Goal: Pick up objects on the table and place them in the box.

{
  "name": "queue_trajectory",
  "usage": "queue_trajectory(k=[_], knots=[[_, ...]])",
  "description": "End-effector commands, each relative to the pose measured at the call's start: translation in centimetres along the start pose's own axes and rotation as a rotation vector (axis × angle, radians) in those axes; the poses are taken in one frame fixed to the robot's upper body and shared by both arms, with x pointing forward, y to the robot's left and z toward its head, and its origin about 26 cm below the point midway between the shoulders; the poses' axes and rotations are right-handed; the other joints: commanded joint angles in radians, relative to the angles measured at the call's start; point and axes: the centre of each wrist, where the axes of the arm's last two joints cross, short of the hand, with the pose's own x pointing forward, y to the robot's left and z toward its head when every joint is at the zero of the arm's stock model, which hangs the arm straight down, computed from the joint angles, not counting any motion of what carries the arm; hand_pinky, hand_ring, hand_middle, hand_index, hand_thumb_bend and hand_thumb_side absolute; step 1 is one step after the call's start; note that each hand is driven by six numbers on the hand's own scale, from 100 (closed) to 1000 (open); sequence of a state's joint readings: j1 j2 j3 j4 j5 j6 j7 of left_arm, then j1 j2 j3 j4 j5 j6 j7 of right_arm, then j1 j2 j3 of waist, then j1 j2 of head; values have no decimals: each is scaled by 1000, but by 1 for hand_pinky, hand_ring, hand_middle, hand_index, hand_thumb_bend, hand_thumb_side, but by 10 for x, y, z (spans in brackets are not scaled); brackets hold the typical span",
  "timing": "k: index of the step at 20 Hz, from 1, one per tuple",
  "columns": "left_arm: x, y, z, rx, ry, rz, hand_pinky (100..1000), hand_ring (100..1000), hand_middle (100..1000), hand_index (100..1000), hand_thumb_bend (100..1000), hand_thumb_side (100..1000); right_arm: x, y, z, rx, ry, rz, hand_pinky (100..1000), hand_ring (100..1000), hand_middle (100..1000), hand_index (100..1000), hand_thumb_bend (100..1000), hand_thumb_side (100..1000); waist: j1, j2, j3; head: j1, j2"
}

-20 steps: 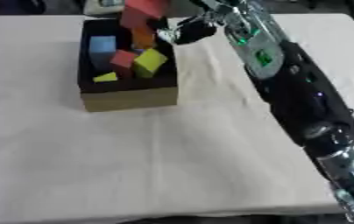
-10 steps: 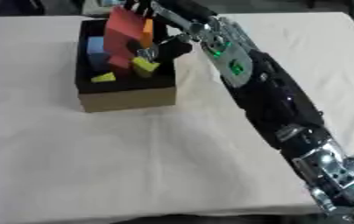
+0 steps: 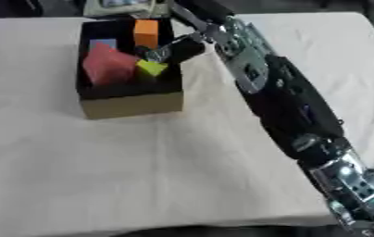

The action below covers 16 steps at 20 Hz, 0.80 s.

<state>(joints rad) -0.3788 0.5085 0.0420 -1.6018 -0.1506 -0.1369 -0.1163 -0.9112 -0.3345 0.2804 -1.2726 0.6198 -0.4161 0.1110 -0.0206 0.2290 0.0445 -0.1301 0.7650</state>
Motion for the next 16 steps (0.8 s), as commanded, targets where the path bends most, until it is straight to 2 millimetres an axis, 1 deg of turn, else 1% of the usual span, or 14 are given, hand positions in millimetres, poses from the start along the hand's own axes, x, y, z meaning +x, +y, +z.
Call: queue_trajectory(k=[1,4,6,7,8,11,12,14,16], knots=[[4,12,-1,27,-14,-22,842,714,633,851,781,702,3,-26,3,-78,-17,30,791,923,995,1000,434,425,14,-13,-6,8,5],[4,13,-1,32,-13,-24,842,715,633,851,779,702,7,-36,9,-128,-19,23,778,909,980,1000,420,420,13,-13,-16,16,5],[4,14,0,36,-12,-27,842,715,632,851,779,702,10,-44,16,-178,-21,12,758,869,939,1000,376,416,12,-13,-23,25,5],[4,15,0,37,-12,-29,842,714,632,850,779,702,10,-47,20,-204,-16,1,756,865,935,1000,373,416,12,-13,-25,29,5],[4,15,1,39,-11,-31,842,714,632,851,778,703,11,-50,24,-227,-11,-13,738,833,904,1000,343,414,11,-13,-27,36,5],[4,18,1,42,-9,-40,842,715,632,851,776,704,11,-59,43,-288,14,-62,715,812,888,999,254,367,9,-13,-35,67,5],[4,19,1,43,-10,-44,842,715,632,851,774,705,12,-63,50,-297,20,-69,713,809,887,995,206,335,7,-13,-37,74,5],[5,23,0,44,-16,-55,841,715,633,852,767,711,13,-71,65,-312,38,-70,712,805,879,991,172,315,4,-13,-41,90,5],[7,27,-1,44,-21,-71,839,714,632,852,761,715,13,-78,79,-322,64,-67,706,795,869,989,144,308,3,-13,-45,115,5]])
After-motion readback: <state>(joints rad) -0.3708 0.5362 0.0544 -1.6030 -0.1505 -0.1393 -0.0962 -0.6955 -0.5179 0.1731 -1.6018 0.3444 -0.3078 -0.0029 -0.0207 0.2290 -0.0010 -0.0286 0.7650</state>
